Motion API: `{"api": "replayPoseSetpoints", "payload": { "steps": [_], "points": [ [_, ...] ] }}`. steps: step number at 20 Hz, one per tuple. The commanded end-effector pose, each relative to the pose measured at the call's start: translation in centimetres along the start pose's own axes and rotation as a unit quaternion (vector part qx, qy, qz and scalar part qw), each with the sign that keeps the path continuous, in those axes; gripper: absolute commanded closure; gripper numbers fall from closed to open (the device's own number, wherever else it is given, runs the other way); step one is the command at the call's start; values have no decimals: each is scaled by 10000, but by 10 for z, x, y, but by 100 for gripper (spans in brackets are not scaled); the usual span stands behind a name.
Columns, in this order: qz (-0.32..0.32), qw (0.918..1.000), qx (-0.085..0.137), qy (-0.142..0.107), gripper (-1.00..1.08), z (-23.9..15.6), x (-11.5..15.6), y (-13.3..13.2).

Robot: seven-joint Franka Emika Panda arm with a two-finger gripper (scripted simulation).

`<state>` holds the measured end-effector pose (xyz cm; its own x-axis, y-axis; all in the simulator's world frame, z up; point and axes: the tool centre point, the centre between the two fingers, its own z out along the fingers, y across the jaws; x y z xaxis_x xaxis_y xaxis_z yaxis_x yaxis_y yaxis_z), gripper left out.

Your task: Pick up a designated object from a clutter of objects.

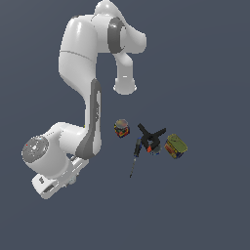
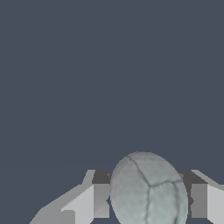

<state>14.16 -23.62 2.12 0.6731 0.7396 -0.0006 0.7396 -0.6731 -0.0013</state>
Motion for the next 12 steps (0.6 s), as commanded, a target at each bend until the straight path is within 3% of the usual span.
{"api": "replayPoseSetpoints", "payload": {
  "steps": [1, 12],
  "points": [
    [-1, 10000, -4, 2, 108, -3, 1, -1],
    [-1, 10000, -4, 2, 108, -54, 23, -23]
  ]
}}
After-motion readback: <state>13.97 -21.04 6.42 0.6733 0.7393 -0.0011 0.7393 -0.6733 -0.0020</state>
